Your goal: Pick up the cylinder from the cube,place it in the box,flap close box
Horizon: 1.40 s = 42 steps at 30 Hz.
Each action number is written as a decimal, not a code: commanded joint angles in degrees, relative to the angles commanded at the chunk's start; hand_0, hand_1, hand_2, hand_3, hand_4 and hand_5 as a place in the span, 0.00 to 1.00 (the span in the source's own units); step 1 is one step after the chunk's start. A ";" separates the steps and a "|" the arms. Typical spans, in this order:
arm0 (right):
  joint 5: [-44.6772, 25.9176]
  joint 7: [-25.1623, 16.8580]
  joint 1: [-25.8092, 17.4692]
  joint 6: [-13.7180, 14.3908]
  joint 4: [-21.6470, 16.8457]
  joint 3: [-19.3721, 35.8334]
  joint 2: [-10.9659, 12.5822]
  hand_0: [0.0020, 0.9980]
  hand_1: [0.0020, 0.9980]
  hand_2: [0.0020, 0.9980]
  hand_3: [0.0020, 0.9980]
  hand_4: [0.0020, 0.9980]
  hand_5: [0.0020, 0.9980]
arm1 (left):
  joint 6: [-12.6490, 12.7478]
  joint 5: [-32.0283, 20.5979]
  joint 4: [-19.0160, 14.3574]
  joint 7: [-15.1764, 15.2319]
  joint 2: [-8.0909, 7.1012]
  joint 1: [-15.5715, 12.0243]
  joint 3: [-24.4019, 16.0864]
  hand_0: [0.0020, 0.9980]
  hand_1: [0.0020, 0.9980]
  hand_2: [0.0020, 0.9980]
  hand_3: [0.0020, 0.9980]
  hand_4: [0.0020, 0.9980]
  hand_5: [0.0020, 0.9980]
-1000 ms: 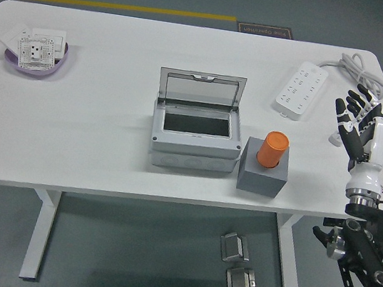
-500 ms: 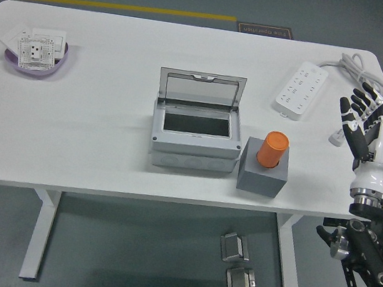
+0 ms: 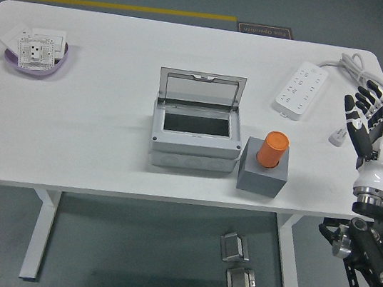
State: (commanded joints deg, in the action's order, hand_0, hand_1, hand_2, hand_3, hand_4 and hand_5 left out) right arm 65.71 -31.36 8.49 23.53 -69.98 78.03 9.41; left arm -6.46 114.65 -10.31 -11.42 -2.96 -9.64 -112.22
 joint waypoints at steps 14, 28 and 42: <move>-1.64 -1.91 2.46 -0.46 5.49 -1.78 -1.94 0.77 0.76 0.76 0.80 0.93 0.54 | -0.22 1.73 0.00 -0.23 0.85 -0.18 -1.49 0.63 0.58 0.54 0.59 0.49 0.04; -3.12 -3.31 4.32 -1.60 9.62 -12.21 -3.83 0.74 0.75 0.75 0.80 0.92 0.53 | 0.06 -0.55 0.00 0.11 0.77 0.53 1.12 0.63 0.59 0.54 0.60 0.49 0.04; -4.57 -2.40 4.48 -2.75 12.67 -18.05 -3.51 0.72 0.74 0.74 0.79 0.92 0.52 | 0.09 -1.39 0.00 0.04 0.94 0.79 2.25 0.63 0.59 0.54 0.60 0.50 0.04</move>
State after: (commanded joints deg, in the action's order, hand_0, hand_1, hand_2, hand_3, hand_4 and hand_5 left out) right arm 61.14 -33.76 12.97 20.78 -57.31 59.98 5.91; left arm -6.38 113.25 -10.31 -11.38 -2.02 -8.85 -109.97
